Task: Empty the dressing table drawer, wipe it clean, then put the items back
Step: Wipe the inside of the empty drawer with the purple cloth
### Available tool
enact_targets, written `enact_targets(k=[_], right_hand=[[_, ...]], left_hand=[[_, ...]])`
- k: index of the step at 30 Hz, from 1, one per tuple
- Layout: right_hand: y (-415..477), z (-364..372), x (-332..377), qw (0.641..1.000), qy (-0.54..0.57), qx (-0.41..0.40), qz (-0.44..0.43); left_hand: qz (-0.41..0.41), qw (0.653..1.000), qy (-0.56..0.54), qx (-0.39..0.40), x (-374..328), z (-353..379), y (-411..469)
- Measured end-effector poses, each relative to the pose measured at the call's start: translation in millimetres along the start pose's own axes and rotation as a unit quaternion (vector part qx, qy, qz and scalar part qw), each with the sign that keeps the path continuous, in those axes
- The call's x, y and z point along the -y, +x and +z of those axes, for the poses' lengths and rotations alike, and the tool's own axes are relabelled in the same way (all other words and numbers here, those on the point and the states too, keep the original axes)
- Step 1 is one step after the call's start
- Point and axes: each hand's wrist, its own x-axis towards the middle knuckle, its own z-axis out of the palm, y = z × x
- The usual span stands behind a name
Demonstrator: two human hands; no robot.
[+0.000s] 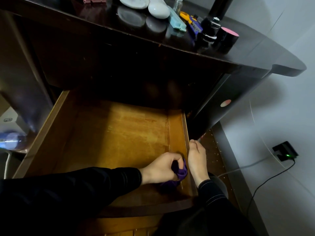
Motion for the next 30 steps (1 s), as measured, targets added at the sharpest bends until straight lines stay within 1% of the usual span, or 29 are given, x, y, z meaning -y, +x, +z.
enact_targets(k=[3, 5, 8, 10, 13, 15, 17, 20, 22, 25, 27, 30], right_hand=[[0.2, 0.1, -0.5, 1.000, -0.003, -0.003, 0.001], [-0.4, 0.0, 0.0, 1.000, 0.000, 0.001, 0.007], [-1.6, -0.1, 1.4, 1.000, 0.003, 0.000, 0.009], [-1.1, 0.1, 1.3, 1.000, 0.004, -0.001, 0.005], [-1.1, 0.5, 1.7, 1.000, 0.007, -0.002, 0.006], [-1.3, 0.8, 1.3, 1.000, 0.008, -0.003, 0.009], [-1.9, 0.5, 1.8, 1.000, 0.007, -0.001, 0.012], [-1.8, -0.2, 1.3, 1.000, 0.011, 0.002, 0.019], [-0.8, 0.4, 0.9, 1.000, 0.011, -0.002, 0.016], [-1.1, 1.1, 0.5, 1.000, 0.008, -0.007, 0.006], [-1.7, 1.3, -0.1, 1.000, 0.010, -0.004, 0.012], [-0.5, 0.7, -0.3, 1.000, 0.012, -0.002, 0.023]], left_hand=[[0.017, 1.000, 0.004, -0.011, 5.6, 5.5, -6.5], [0.002, 1.000, 0.031, 0.004, 10.9, 6.5, -7.9], [-0.026, 0.998, 0.043, 0.030, 9.4, 2.9, -6.0], [-0.011, 0.999, 0.037, 0.025, 3.1, 0.6, -4.5], [0.036, 0.999, -0.004, -0.013, -4.9, 2.4, -6.2], [0.052, 0.998, -0.006, -0.020, -3.2, 5.6, -9.7], [0.044, 0.999, 0.024, 0.005, 3.4, 8.5, -12.9], [0.002, 0.996, 0.062, 0.065, 8.2, 8.4, -13.7], [0.012, 0.997, 0.050, 0.064, 3.9, 6.0, -12.6], [0.043, 0.999, 0.008, 0.023, -4.1, 4.9, -10.9], [0.052, 0.999, -0.001, 0.006, -2.0, 7.5, -13.1], [0.033, 0.998, 0.033, 0.041, 7.9, 11.4, -17.8]])
